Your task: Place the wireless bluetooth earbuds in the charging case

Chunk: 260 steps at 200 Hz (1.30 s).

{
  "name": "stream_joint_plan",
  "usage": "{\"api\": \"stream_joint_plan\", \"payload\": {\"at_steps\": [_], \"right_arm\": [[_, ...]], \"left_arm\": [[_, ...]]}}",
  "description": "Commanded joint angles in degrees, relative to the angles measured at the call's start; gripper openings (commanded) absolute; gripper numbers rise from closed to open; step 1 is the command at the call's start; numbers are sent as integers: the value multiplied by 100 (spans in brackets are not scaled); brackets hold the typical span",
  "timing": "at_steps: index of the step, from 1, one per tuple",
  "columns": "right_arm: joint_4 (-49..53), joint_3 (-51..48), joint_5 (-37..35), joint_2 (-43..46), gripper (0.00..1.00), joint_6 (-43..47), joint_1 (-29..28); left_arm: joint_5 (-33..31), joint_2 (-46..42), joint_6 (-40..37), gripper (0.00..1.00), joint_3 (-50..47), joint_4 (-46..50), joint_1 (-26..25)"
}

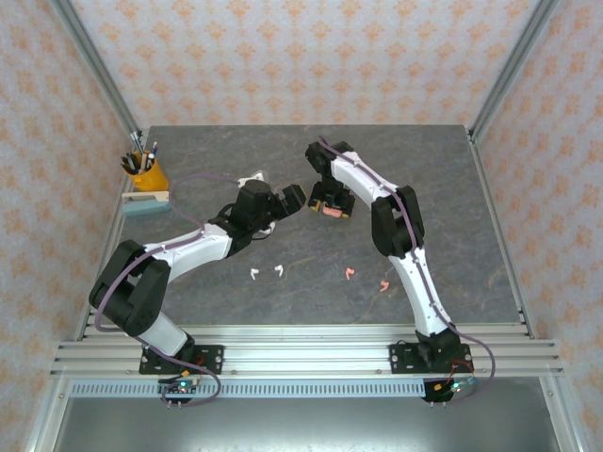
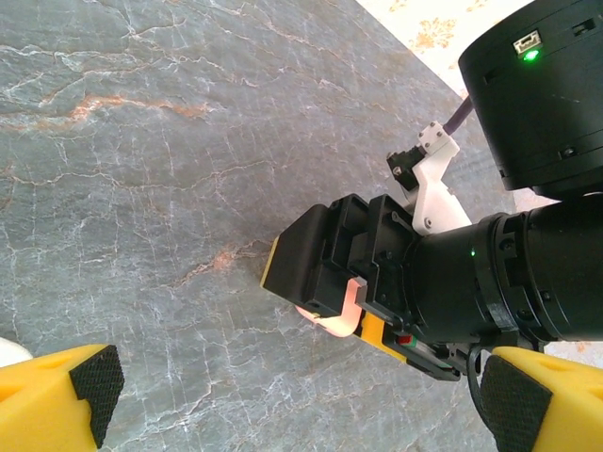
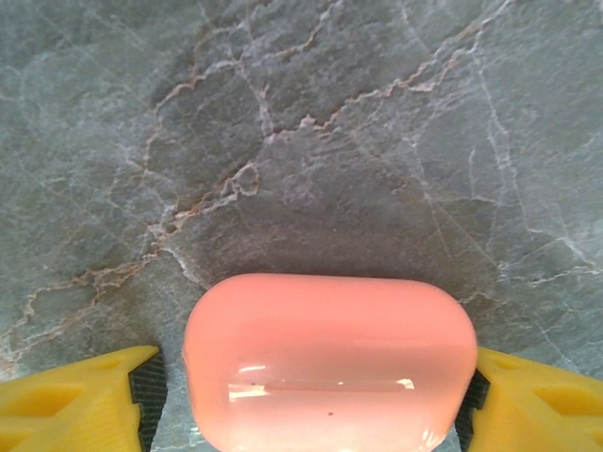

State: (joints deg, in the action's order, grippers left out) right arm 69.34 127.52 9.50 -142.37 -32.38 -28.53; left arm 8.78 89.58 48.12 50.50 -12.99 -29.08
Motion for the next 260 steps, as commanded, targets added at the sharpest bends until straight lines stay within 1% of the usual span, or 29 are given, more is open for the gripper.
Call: {"api": "stream_joint_plan", "payload": {"at_steps": [1,20,89,98,137,148,186,207,260], "right_arm": [[163,-21,-510,-86,75,-84,161],[93,-125,-486,-24,71,-101,205],[-146,-503,-331,138,70,-115,278],[-189,-571,-293,164,68,-111,278],[-449,-962,-182,403,52,-166,273],[-537,-1086,-140,503,50,-227,278],[-878,-1491,115,919,48,-610,287],[-1038,-1613,302,1094,46,-878,313],[-1310,-1826,684,1352,45,-1473,434]], "left_arm": [[37,-180,5,100,117,81,68],[62,-170,5,100,153,95,62],[98,-69,37,100,257,117,19],[99,-40,47,100,273,113,-3],[141,158,159,100,314,-17,-119],[168,236,201,100,297,-103,-177],[252,581,422,100,139,-681,-360],[335,859,581,99,43,-1169,-462],[421,1535,783,94,52,-1996,-694]]}}
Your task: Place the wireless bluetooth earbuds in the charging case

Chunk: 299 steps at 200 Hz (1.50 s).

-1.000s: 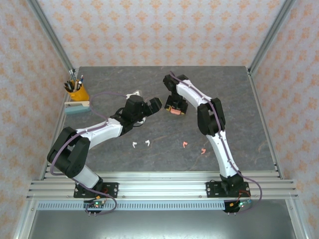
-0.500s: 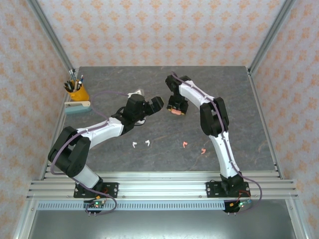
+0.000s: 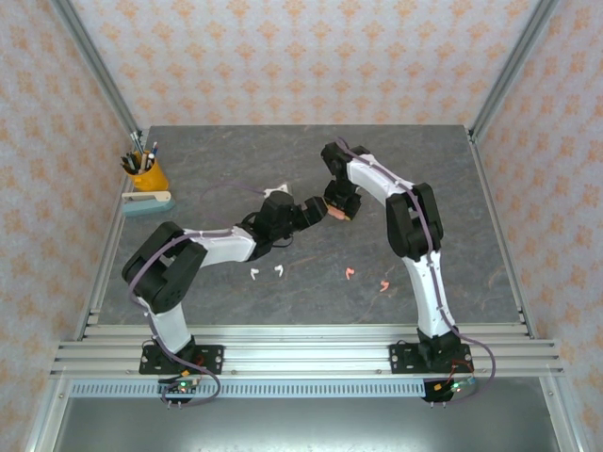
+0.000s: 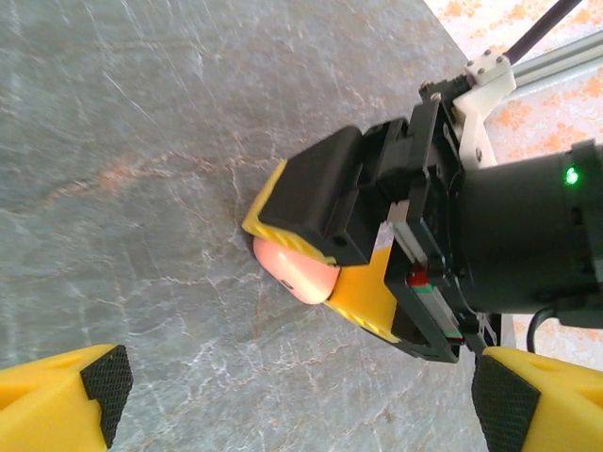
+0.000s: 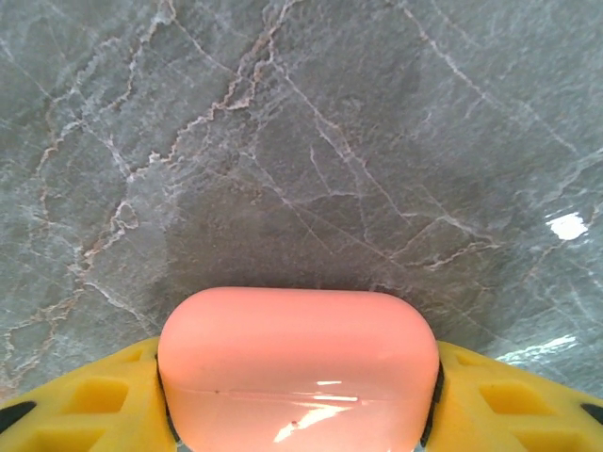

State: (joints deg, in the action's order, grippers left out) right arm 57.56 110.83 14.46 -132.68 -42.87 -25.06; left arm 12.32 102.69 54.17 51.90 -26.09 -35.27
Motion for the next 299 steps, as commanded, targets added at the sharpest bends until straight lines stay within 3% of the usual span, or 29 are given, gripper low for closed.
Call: {"api": "stream_joint_plan", "payload": {"at_steps": [1,78,176,245,278,299], "right_arm": [[-140,-157,197,384,45,-437,92],[-524,-595,755,678,45,-1007,250],[-500,-644,960,917,45,-1059,256],[-518,-757,875,968,46,-1024,256],[-309,-519,557,940,54,-811,279],[-164,-306,352,901,63,-619,330]], "left_arm": [[68,237,184,93,-86,-705,-76],[234,1169,557,76,129,-1611,-131],[281,1725,665,60,619,-1850,-196],[245,1770,649,57,750,-1868,-191],[50,1213,510,60,350,-1862,-146],[-60,714,368,65,112,-1705,-35]]}}
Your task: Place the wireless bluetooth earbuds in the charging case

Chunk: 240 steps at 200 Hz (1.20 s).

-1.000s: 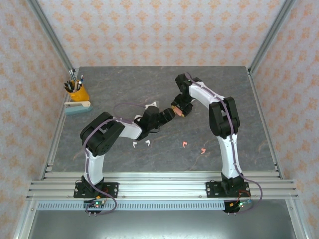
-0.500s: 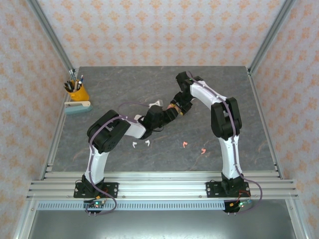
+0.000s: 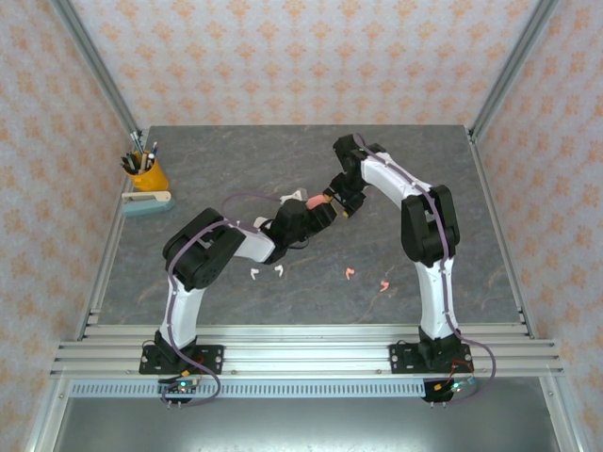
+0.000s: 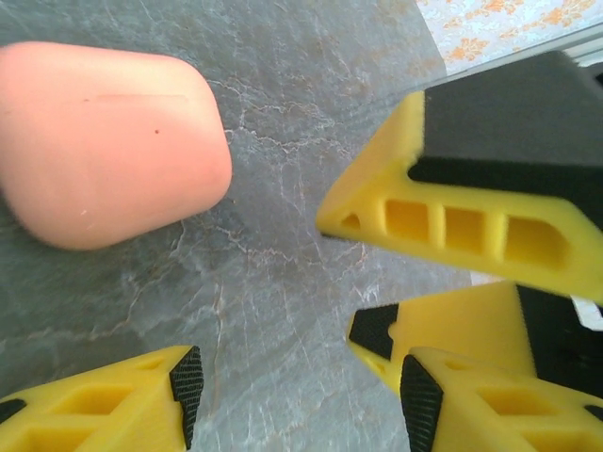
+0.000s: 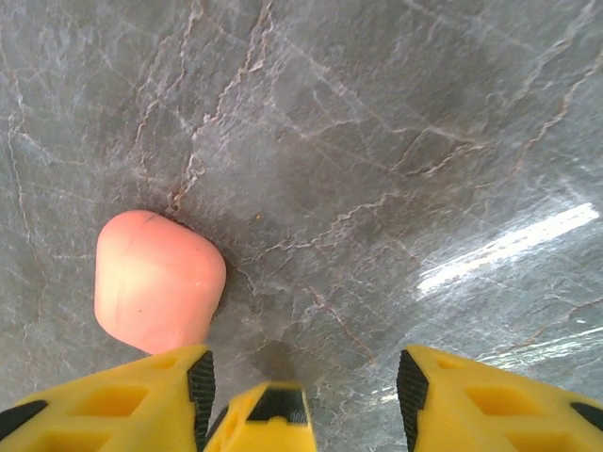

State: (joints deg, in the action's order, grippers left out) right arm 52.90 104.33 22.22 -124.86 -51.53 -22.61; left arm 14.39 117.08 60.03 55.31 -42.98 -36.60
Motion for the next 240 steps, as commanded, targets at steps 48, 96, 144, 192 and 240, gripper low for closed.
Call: {"api": "stream_joint_plan", "payload": {"at_steps": [48,96,144,192,240], "right_arm": [[568,1026,-834,-250,86,1242,94],[818,1522,-752,-635,90,2007,-106],[1371,2527,-1429,-1258,91,3591,-689],[1282,2435,-1828,-1384,92,4803,-973],[1237,2414,-1986,-1500,92,5154,-973]], "left_arm": [[-548,-2089,-877,83,-177,1429,384],[-771,-2682,-1173,98,-104,2482,749],[-737,-3061,-1085,100,-406,2651,1107],[-679,-3209,-1177,100,-401,2856,1182],[-631,-3168,-1164,100,-391,2848,1185]]}}
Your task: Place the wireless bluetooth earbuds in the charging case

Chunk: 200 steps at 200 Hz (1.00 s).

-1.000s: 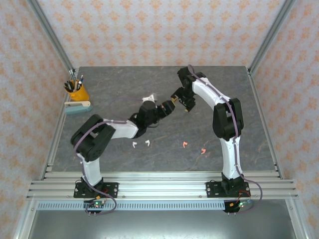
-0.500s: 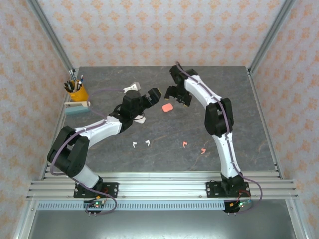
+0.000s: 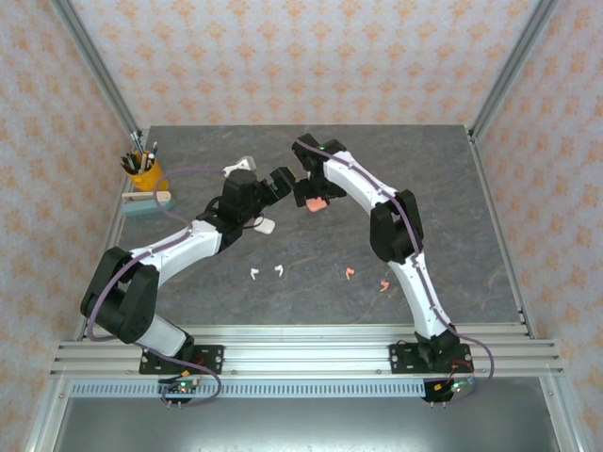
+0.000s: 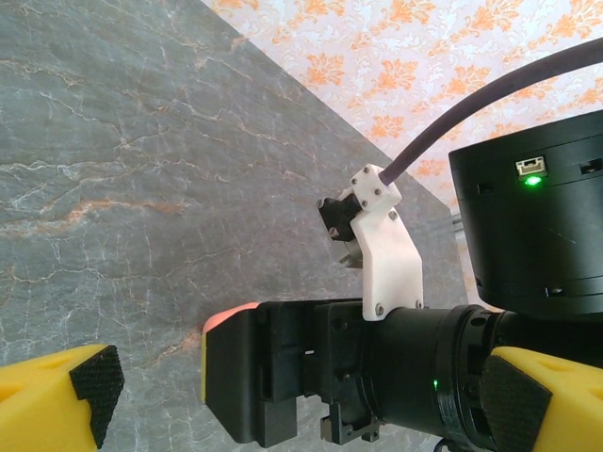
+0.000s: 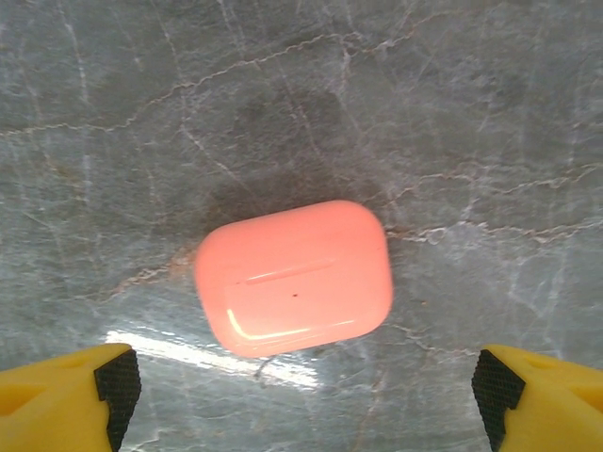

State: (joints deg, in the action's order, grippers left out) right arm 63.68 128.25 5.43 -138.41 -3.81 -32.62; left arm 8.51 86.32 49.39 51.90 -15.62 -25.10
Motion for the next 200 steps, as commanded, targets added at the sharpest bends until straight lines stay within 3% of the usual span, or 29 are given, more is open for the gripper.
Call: {"api": "stream_joint_plan", "payload": {"at_steps": [1,47,128,200], "right_arm": [[161,19,-306,-148,92,386,28],[106,158,-9,-373,92,320,28],[33,519,-130,-739,85,187,28],[118,501,80,-766,66,-54,28]], "left_arm": [[-43,-91,-97,100,-49,111,38],[-25,-46,-40,100,-48,85,32],[17,-10,14,100,-35,65,32],[45,-8,10,100,-4,68,37]]}}
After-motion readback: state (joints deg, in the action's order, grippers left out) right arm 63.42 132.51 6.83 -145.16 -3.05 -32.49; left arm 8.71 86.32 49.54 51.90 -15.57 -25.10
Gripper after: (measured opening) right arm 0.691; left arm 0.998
